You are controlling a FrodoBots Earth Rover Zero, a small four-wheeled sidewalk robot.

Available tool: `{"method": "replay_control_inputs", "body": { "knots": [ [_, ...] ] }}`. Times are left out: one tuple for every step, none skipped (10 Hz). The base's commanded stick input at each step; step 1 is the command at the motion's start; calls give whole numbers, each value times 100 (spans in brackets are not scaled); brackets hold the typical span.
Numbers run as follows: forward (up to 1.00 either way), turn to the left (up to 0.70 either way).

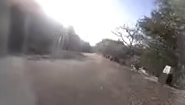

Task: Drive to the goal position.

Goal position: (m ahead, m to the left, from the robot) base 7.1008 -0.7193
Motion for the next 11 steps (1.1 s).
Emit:
{"method": "replay_control_inputs", "body": {
  "knots": [
    [100, 0],
    [100, 0],
    [100, 0],
    [100, 0],
    [100, 0],
    [100, 0],
    [100, 0],
    [100, 0],
    [100, 0],
    [100, 0],
    [100, 0]
  ]
}}
